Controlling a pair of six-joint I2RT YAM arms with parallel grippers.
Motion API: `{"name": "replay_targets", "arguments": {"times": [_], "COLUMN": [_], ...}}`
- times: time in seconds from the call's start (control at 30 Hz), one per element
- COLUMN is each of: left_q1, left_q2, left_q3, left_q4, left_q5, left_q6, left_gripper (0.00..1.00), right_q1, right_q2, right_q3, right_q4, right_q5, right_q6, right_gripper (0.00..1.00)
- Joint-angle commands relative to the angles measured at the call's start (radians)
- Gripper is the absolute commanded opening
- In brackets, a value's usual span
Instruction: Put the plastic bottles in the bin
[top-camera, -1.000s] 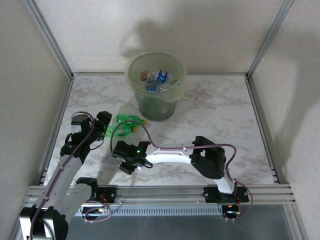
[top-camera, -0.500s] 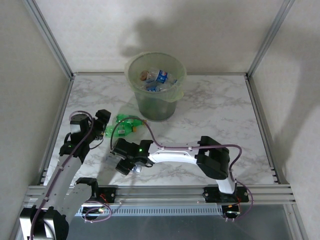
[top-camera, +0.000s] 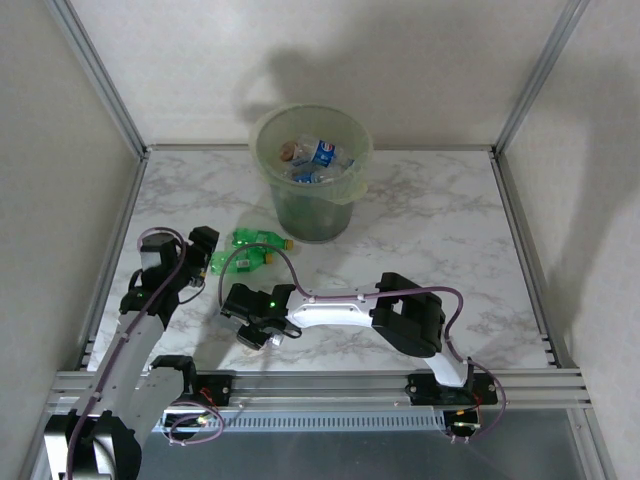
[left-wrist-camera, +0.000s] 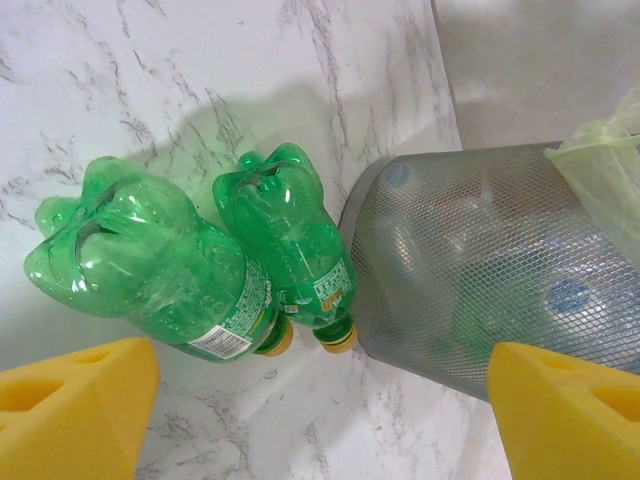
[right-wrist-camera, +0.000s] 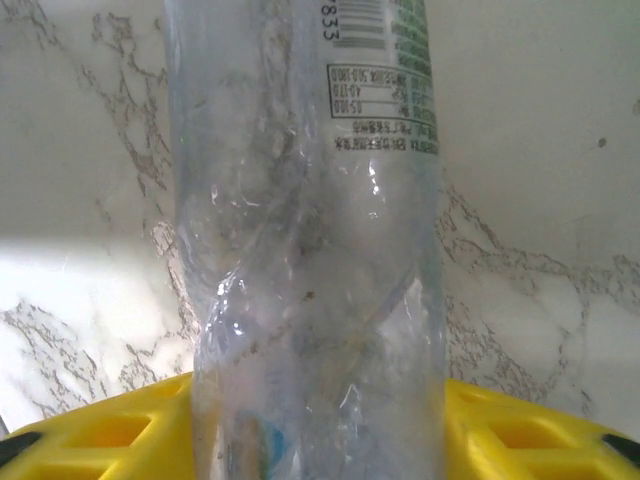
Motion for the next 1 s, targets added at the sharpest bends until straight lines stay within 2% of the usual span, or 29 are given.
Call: {"name": "replay_targets", "arguments": {"times": [0.0, 0.33, 0.63, 0.8, 0.97], "left_q1": [0.014, 0.021, 0.039, 0.042, 0.042], "left_q2": [-0.007, -0.007, 0.001, 0.011, 0.025], "left_q3": [-0.002, 0.032, 0.055, 0.063, 0.046], "left_q4": [-0.006, -0.027, -0.042, -0.038, -0.032], "left_q5": [-0.003, -0.024, -0.036, -0.039, -0.037], "left_q6": [0.010, 0.029, 0.042, 0.042, 0.048], "left_gripper": [0.84, 0.84, 0.85, 0.84, 0.84], "right_q1": [0.002, 0.002, -0.030, -0.132, -0.307], "right_q2": [-0.016, -0.177, -0.431, -0.522, -0.512], "right_q3": [0.005, -0.033, -0.051, 0.082, 0.281], "right_q4": [-0.003, -0.018, -0.027, -0.084, -0.130], "right_q5": [0.002, 0.060, 0.184, 0.274, 0.264], "right_q6": [0.008, 0.036, 0.093, 0.140, 0.215], "right_gripper": [0.50, 0.46, 0.43, 0.43, 0.43]}}
